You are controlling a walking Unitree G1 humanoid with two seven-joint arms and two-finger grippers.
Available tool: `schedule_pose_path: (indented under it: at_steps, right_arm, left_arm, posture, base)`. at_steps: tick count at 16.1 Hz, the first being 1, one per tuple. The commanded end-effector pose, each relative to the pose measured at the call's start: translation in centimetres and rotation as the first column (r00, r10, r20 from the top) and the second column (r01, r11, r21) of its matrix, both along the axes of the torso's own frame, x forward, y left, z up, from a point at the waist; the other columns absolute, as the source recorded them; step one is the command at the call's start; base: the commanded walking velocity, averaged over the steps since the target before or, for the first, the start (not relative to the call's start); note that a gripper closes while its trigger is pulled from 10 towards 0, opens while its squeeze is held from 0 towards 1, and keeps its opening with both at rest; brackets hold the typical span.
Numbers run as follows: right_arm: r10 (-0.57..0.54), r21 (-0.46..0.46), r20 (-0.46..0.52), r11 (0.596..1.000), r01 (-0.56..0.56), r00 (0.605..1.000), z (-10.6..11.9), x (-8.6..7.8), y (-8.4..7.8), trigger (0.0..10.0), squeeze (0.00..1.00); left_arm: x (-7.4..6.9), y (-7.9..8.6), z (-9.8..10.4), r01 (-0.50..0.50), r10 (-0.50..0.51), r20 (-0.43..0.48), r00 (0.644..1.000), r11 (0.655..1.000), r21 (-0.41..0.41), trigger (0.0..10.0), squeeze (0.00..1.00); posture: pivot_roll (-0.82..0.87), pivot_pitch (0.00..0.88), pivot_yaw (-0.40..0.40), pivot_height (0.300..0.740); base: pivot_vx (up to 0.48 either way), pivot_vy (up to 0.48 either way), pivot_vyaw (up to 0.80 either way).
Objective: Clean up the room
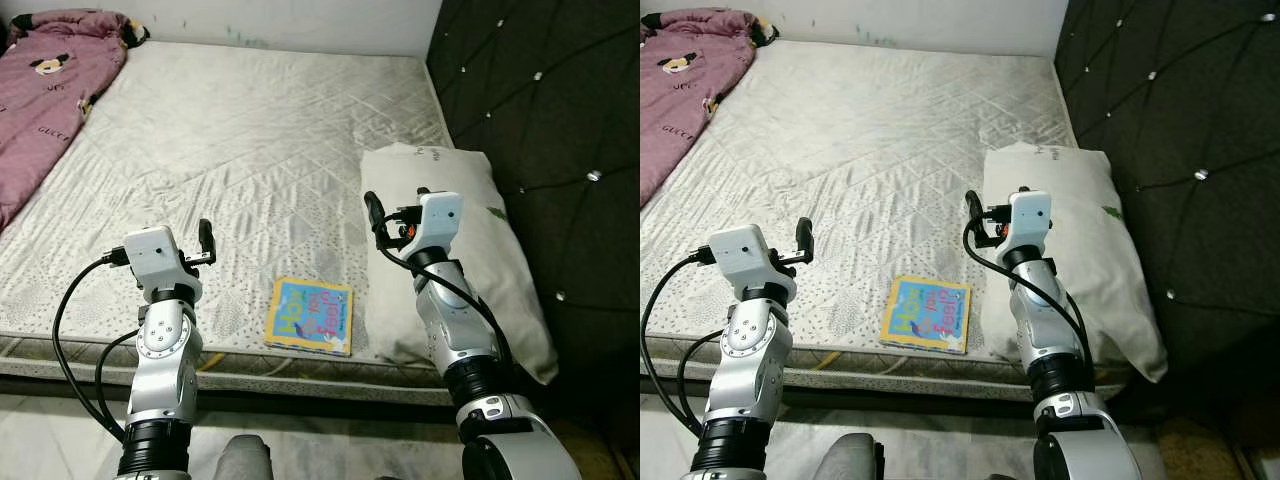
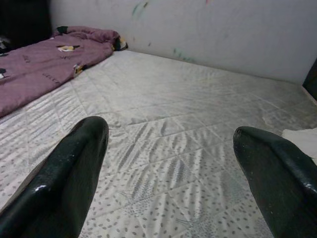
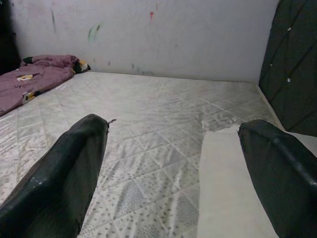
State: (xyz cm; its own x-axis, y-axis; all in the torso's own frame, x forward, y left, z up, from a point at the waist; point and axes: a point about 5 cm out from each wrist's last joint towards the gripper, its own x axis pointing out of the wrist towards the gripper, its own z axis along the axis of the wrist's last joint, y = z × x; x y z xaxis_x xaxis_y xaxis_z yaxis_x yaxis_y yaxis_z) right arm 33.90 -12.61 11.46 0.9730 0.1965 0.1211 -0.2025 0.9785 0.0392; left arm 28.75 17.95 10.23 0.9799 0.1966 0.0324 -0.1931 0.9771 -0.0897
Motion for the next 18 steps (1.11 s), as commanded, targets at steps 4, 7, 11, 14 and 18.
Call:
schedule_pose_path:
  at_steps: [4,7,11,14,18]
  right_arm:
    - [0.004,-0.003,-0.008,1.000,-0.004,1.000,-0.11,0.13,-0.10,10.0,0.00]
    - [0.005,-0.006,-0.012,1.000,-0.005,1.000,-0.14,0.15,-0.11,10.0,0.00]
    - [0.009,-0.008,-0.012,1.000,-0.009,1.000,-0.13,0.20,-0.10,10.0,0.00]
    - [0.010,-0.008,-0.013,1.000,-0.010,1.000,-0.11,0.24,-0.06,10.0,0.00]
    - [0.012,-0.009,-0.014,1.000,-0.013,1.000,-0.13,0.28,-0.02,10.0,0.00]
  left_arm:
    - [0.13,-0.19,-0.13,0.014,-0.014,-0.007,1.000,1.000,-0.025,10.0,0.00]
    - [0.13,-0.21,-0.16,0.013,-0.013,-0.007,1.000,0.999,-0.030,10.0,0.00]
    - [0.15,-0.22,-0.15,0.012,-0.012,-0.007,1.000,0.999,-0.034,10.0,0.00]
    - [0.20,-0.19,-0.13,0.012,-0.012,-0.008,1.000,0.999,-0.034,10.0,0.00]
    - [0.28,-0.22,-0.13,0.018,-0.018,-0.008,1.000,0.999,-0.032,10.0,0.00]
  posture:
    - [0.02,0.000,-0.015,0.740]
    - [0.02,0.000,-0.016,0.740]
    - [0.02,0.000,-0.017,0.740]
    - [0.02,0.000,-0.017,0.740]
    - [0.02,0.000,-0.016,0.740]
  base:
    - [0.000,0.000,0.00]
    - [0.000,0.165,0.00]
    - [0.000,0.358,0.00]
    - [0.000,0.383,0.00]
    - [0.000,0.426,0.00]
